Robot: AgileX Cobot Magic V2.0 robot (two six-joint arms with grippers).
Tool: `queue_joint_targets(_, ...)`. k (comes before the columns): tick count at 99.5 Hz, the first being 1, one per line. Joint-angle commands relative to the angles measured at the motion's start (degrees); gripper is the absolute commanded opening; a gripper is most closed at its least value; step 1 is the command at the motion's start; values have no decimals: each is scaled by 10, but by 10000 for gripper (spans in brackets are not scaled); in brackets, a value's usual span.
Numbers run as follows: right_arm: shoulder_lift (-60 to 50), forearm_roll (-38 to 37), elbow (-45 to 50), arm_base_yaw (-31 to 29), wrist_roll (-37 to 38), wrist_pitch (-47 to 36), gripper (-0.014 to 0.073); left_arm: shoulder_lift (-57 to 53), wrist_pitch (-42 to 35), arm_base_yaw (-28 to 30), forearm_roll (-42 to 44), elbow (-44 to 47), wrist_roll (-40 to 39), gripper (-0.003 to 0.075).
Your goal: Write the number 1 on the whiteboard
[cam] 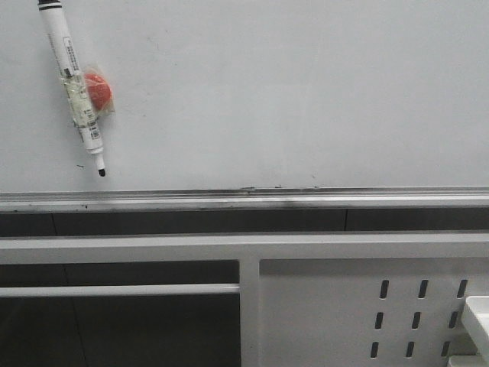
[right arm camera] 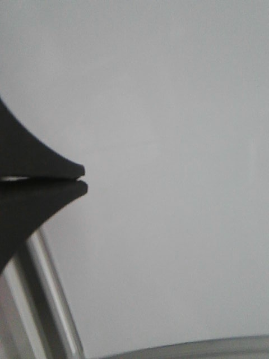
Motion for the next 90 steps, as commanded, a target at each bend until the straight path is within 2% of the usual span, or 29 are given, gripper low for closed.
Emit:
queue_joint_targets(1, -8, 77, -1, -1, 107, -121, -70, -10, -42, -5, -7, 14, -22, -20)
queue_joint_targets(7, -7, 72, 1, -1, 103, -143, -70, -4, 2, -5, -7, -3, -24, -20)
queue_joint_targets(12, -6, 59, -9, -1, 103, -116, -70, 6, 66, -5, -7, -30, -24, -20)
queue_joint_targets(16, -5, 24, -22, -1, 103, -64, -70, 22, 122, -5, -6, -63, -23, -20)
queue_joint_targets(24, -1, -59, -71, 0, 103, 69, -69, 55, 182, -5, -2, -109, -23, -20)
queue_joint_targets(31, 9, -84, -110, 0, 98, 117, -70, 94, 207, -5, -5, -152, -23, -20)
queue_joint_targets(35, 21, -84, -134, 1, 70, 135, -70, 118, 216, -5, -17, -178, -23, -20)
queue_joint_targets(47, 83, -84, -238, 1, -10, 205, -70, 177, 212, -5, -79, -239, -23, -20)
queue_joint_targets(53, 121, -84, -286, 1, -39, 273, -70, 200, 182, -5, -86, -255, -23, -20)
queue_joint_targets(55, 134, -84, -302, 1, -43, 295, -70, 206, 166, -5, -86, -257, -23, -20)
queue_joint_targets(56, 190, -77, -347, 1, -47, 324, -70, 227, 85, -5, -88, -257, -23, -20)
queue_joint_targets(67, 221, -76, -349, 1, -47, 302, -70, 235, 66, -5, -85, -257, -23, -20)
queue_joint_targets(78, 242, -47, -349, 1, -47, 303, -70, 236, 72, -5, -44, -257, -23, -8)
queue_joint_targets(83, 248, -45, -349, 5, -47, 293, -70, 236, 76, -5, -23, -257, -23, 32)
queue_joint_targets(90, 251, -47, -348, 7, -47, 271, -70, 236, 77, -5, -12, -257, -23, 150)
